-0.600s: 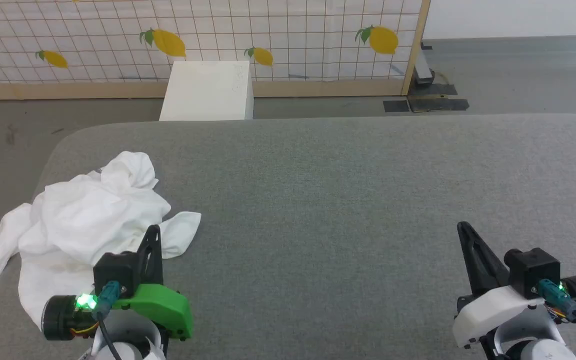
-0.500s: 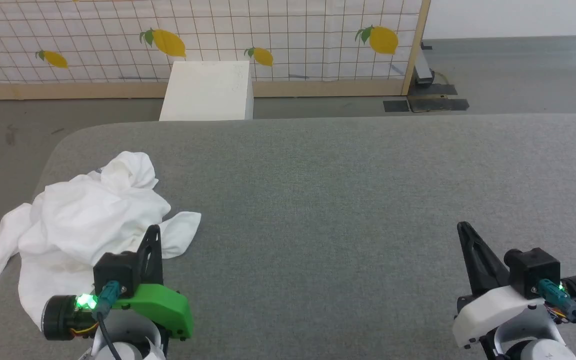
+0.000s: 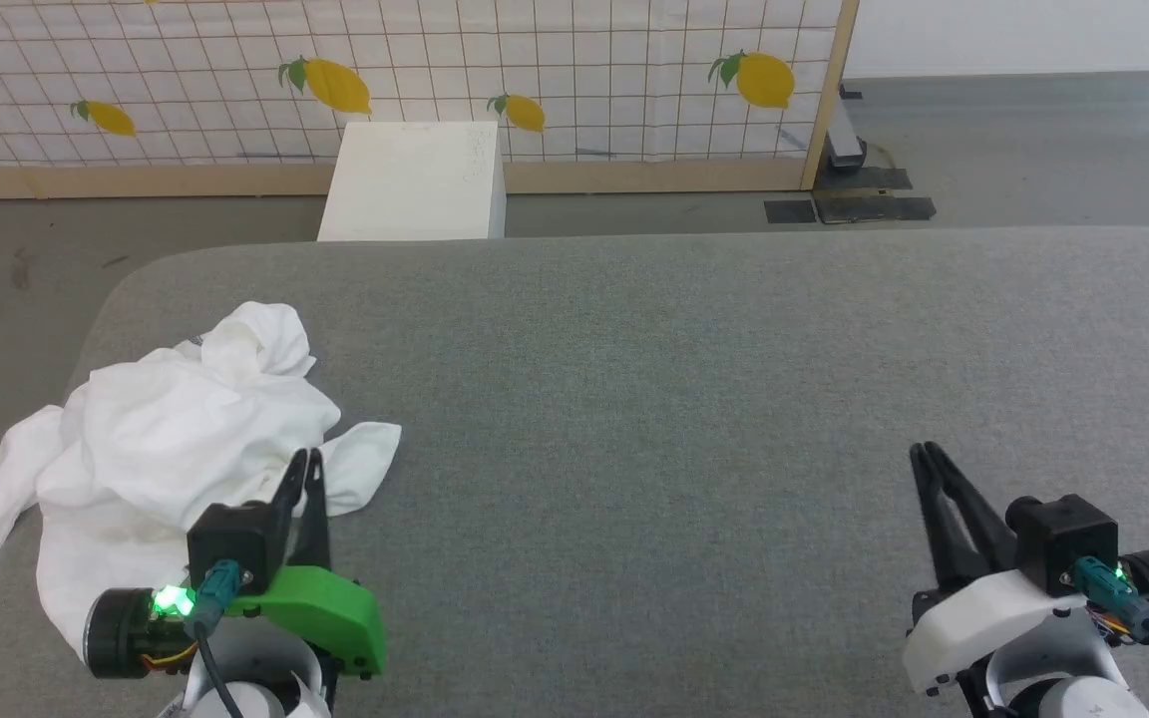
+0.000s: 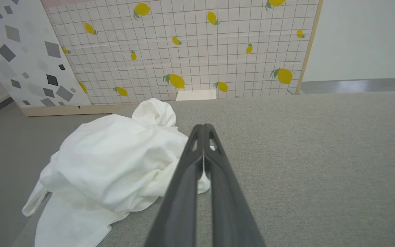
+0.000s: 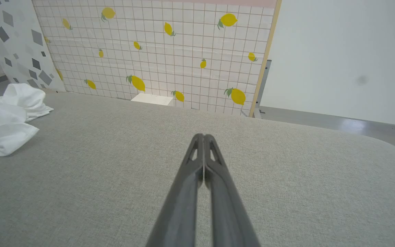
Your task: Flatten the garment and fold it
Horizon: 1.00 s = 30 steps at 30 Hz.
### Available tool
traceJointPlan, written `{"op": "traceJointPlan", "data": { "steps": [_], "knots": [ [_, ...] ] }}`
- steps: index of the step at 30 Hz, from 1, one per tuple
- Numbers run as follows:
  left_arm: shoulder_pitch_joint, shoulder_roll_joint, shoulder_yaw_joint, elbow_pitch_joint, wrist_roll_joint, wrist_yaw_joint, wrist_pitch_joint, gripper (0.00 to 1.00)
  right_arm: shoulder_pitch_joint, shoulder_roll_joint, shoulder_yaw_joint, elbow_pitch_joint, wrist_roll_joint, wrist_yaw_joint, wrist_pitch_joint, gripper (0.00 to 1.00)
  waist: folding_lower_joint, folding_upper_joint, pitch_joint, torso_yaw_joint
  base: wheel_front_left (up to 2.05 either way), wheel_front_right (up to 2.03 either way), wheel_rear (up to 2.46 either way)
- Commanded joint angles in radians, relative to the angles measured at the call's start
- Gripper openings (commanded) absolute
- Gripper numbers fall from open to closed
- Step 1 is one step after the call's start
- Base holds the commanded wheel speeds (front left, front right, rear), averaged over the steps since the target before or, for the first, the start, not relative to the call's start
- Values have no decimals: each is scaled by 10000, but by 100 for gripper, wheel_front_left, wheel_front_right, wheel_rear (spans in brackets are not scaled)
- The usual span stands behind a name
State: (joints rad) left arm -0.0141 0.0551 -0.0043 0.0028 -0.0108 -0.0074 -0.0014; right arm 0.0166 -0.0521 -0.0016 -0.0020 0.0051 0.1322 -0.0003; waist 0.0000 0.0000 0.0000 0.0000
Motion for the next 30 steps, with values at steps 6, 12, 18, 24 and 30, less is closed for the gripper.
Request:
{"op": "traceJointPlan", "data": {
  "steps": [6,12,18,24,30],
  "knots": [
    [16,-1,-46,36,-35,19,-60,100,21,-1,0,42,103,0,-61,100,0,0,1,-1,0,0,0],
    [48,-3,-112,103,-103,65,-184,100,51,0,-13,122,286,-1,-185,100,0,0,2,-4,0,0,0],
    [86,-6,-171,154,-159,108,-308,100,94,1,-16,194,406,-2,-309,100,0,0,-14,28,0,0,0],
    [139,-8,-174,175,-239,166,-431,100,143,1,17,265,546,-3,-433,100,0,0,-51,180,0,0,0],
    [229,-10,-169,158,-286,229,-552,100,193,2,55,338,674,-3,-555,100,0,0,-91,487,0,0,0]
  ]
}}
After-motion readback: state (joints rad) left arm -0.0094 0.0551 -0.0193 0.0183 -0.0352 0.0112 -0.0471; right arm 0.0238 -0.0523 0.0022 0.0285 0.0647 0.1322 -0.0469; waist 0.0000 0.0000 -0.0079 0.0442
